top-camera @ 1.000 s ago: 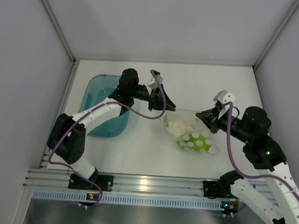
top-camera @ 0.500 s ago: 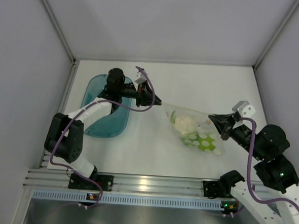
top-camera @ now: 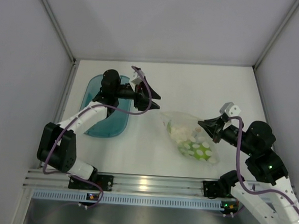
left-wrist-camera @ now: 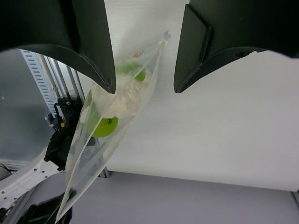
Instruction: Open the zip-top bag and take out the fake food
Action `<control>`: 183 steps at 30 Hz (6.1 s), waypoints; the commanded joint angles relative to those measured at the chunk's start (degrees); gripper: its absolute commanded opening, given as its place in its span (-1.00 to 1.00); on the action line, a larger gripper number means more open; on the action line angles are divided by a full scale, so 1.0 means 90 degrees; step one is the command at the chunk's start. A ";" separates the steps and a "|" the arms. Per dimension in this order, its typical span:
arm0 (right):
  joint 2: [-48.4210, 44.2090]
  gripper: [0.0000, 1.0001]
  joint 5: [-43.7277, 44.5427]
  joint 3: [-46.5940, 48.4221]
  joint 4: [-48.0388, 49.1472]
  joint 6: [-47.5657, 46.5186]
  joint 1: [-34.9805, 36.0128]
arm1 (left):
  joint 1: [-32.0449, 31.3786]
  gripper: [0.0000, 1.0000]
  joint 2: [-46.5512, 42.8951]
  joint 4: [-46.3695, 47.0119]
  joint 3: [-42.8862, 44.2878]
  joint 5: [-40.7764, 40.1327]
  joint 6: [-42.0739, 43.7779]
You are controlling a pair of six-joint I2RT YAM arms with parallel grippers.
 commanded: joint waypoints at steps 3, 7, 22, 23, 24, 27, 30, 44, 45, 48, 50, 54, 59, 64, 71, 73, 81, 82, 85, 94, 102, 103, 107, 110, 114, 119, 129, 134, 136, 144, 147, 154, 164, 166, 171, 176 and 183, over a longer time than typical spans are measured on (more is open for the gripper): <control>0.0242 -1.00 -0.0895 -0.0102 0.0524 -0.0026 0.0071 | -0.0496 0.17 -0.0761 0.0296 -0.0103 -0.0799 0.0305; 0.0311 -1.00 -0.1228 -0.0072 0.0416 -0.0104 0.0081 | -0.0848 0.20 -0.0761 0.0286 -0.0055 -0.1103 0.0442; 0.0262 -1.00 -0.1805 -0.0063 0.0514 -0.0212 0.0081 | -0.1522 0.18 -0.0127 0.0296 0.0053 -0.0479 0.0013; 0.0272 -1.00 -0.1669 -0.0063 0.0533 -0.0212 0.0081 | -0.1571 0.17 -0.0117 0.0296 0.0043 -0.0401 -0.0026; 0.0272 -1.00 -0.1610 -0.0063 0.0543 -0.0202 0.0081 | -0.1591 0.16 -0.0126 0.0296 -0.0044 -0.0439 -0.0017; 0.0262 -1.00 -0.1648 -0.0043 0.0572 -0.0202 0.0081 | -0.1669 0.12 -0.0097 0.0296 -0.0191 -0.0615 0.0061; 0.0233 -1.00 -0.1639 -0.0063 0.0630 -0.0173 0.0081 | -0.1679 0.04 -0.0029 0.0296 -0.0250 -0.0499 -0.0007; 0.0233 -1.00 -0.1619 -0.0219 0.1089 -0.0066 0.0081 | -0.1796 -0.31 0.0137 0.0296 -0.0523 -0.0303 -0.0046; 0.0233 -1.00 -0.1619 -0.0248 0.1138 -0.0037 0.0081 | -0.1796 -0.56 0.0157 0.0296 -0.0543 -0.0312 -0.0046; 0.0281 -1.00 -0.1473 -0.0287 0.1226 -0.0027 0.0081 | -0.1796 -0.88 0.0070 0.0248 -0.0563 -0.0439 -0.0007; 0.0350 -1.00 -0.1336 -0.0307 0.1294 -0.0027 0.0081 | -0.1796 -1.00 -0.0047 0.0140 -0.0572 -0.0799 0.0080; 0.0661 -0.96 -0.0752 -0.0317 0.1470 0.0080 0.0081 | -0.1796 -1.00 -0.0476 -0.0161 -0.0582 -0.1804 0.0042; 0.1441 -0.53 0.0216 0.0062 0.1588 0.0461 0.0081 | -0.1806 -1.00 -0.0771 -0.0456 -0.0495 -0.3865 -0.0543; 0.2117 -0.37 0.0929 0.0474 0.1782 0.1710 0.0071 | -0.1816 -1.00 -0.0781 -0.0553 -0.0299 -0.4511 -0.1363; 0.2450 -0.14 0.2197 0.0553 0.1754 0.3760 0.0071 | -0.1961 -1.00 -0.0780 -0.0553 -0.0260 -0.5906 -0.2662; 0.2440 0.01 0.2414 0.0533 0.1666 0.4308 0.0081 | -0.2020 -1.00 -0.0829 -0.0553 -0.0309 -0.6607 -0.2916; 0.2098 0.82 0.3322 0.0767 0.1120 0.4427 0.0188 | -0.2557 -1.00 -0.1132 -0.0563 -0.0455 -0.9157 -0.3288; 0.2108 0.97 0.3371 0.0806 0.0984 0.4417 0.0217 | -0.2683 -1.00 -0.1161 -0.0544 -0.0465 -0.9402 -0.3385; 0.2079 0.99 0.3187 0.0661 0.1205 0.4456 0.0315 | -0.2928 -1.00 -0.1191 -0.0563 -0.0377 -1.0272 -0.3464; 0.2059 0.99 0.1253 -0.0540 0.3764 0.5218 0.0306 | -0.3280 -1.00 -0.0976 -0.0554 0.0023 -1.1356 -0.3727; 0.2762 0.77 0.3293 -0.0160 0.1802 0.5130 0.0393 | -0.3446 -1.00 -0.0810 -0.0544 -0.0162 -1.1768 -0.4050; 0.2820 0.75 0.3216 -0.0247 0.2064 0.5110 0.0384 | -0.3446 -1.00 -0.0800 -0.0553 -0.0182 -1.1768 -0.4098; 0.3474 0.65 0.2590 -0.0600 0.2798 0.5032 0.0384 | -0.3446 -1.00 -0.0732 -0.0544 -0.0221 -1.1787 -0.4294; 0.3903 0.63 0.2590 -0.0687 0.3218 0.4993 0.0384 | -0.3446 -1.00 -0.0722 -0.0544 -0.0211 -1.1738 -0.4411; 0.4265 0.56 0.2600 -0.0834 0.3472 0.5129 0.0384 | -0.3456 -1.00 -0.0780 -0.0544 -0.0260 -1.1787 -0.4557; 0.4539 0.30 0.2356 -0.1390 0.4505 0.5383 0.0374 | -0.3456 -1.00 -0.0878 -0.0544 -0.0367 -1.1826 -0.4694; 0.4374 -1.00 0.2921 -0.1060 0.3397 0.4907 0.0198 | -0.3417 -1.00 -0.0888 -0.0553 -0.0368 -1.1963 -0.4237; 0.3886 -1.00 0.4746 -0.0025 0.0927 0.3316 0.0188 | -0.3017 -1.00 -0.0839 -0.0904 -0.0367 -1.1377 -0.4061; 0.3817 -1.00 0.5699 0.0500 -0.0018 0.2799 0.0169 | -0.2910 -1.00 -0.0936 -0.0964 -0.0465 -1.1387 -0.4021; 0.3602 -1.00 0.6050 0.1743 -0.1166 0.1917 0.0139 | -0.2714 -1.00 -0.0976 -0.0964 -0.0602 -1.0528 -0.3893; 0.3718 -1.00 0.5211 0.1802 -0.1040 0.2004 0.0149 | -0.2714 -1.00 -0.0859 -0.0964 -0.0747 -1.0265 -0.4001; 0.4568 -1.00 0.4992 0.2115 -0.1254 0.2551 0.0499 | -0.2655 -1.00 -0.0995 -0.1488 -0.0983 -1.0019 -0.4011; 0.5426 -1.00 0.6572 0.3548 -0.1985 0.2834 0.1973 | -0.2626 -0.91 -0.1698 -0.3111 -0.0310 -1.0694 -0.3211; 0.5584 -1.00 0.6672 0.3735 -0.2123 0.2903 0.2082 | -0.2616 -0.70 -0.1689 -0.3385 -0.0182 -1.0655 -0.3045; 0.5741 -1.00 0.6672 0.3883 -0.2055 0.3049 0.2219 | -0.2626 -0.27 -0.1835 -0.3580 0.0033 -1.0128 -0.2800; 0.5780 -1.00 0.6633 0.3834 -0.2016 0.3127 0.2229 | -0.2616 -0.08 -0.1962 -0.3863 0.0228 -0.9805 -0.2595; 0.5643 -1.00 0.6457 0.3609 -0.1752 0.3274 0.2239 | -0.2694 0.10 -0.1845 -0.4333 0.0853 -0.9034 -0.1776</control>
